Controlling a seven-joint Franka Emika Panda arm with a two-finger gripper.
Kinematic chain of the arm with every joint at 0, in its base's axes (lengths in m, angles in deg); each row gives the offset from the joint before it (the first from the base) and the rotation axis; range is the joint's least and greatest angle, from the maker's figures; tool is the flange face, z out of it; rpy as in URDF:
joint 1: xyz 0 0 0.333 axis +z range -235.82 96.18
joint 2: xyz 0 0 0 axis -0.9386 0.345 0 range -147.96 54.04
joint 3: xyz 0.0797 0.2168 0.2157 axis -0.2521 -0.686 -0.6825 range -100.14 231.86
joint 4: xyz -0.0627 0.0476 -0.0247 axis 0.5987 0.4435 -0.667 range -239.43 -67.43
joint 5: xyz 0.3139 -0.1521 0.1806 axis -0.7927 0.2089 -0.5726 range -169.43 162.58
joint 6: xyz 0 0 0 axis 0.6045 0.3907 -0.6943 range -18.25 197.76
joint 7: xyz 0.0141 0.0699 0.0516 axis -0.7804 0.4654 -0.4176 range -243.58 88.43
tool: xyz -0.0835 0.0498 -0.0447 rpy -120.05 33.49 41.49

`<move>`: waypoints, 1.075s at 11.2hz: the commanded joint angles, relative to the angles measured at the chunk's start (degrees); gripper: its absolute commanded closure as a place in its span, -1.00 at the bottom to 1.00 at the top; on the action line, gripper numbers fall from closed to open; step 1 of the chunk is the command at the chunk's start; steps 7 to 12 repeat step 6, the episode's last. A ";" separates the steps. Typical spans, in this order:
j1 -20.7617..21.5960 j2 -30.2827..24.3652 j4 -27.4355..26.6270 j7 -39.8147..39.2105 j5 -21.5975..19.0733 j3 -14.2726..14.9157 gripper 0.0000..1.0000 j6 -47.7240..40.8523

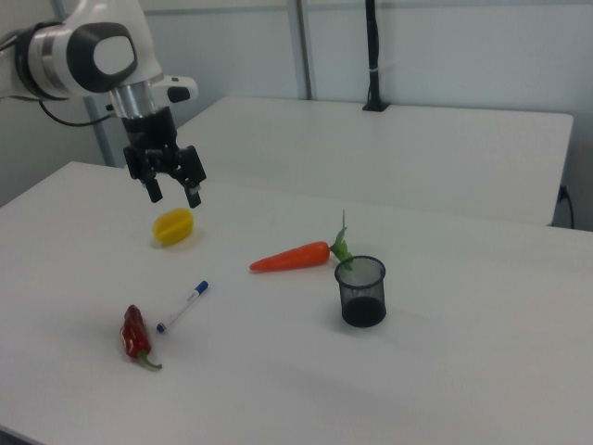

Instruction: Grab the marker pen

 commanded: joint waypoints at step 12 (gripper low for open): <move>-2.81 -7.71 -5.82 -7.31 -0.08 0.30 -1.00 -0.84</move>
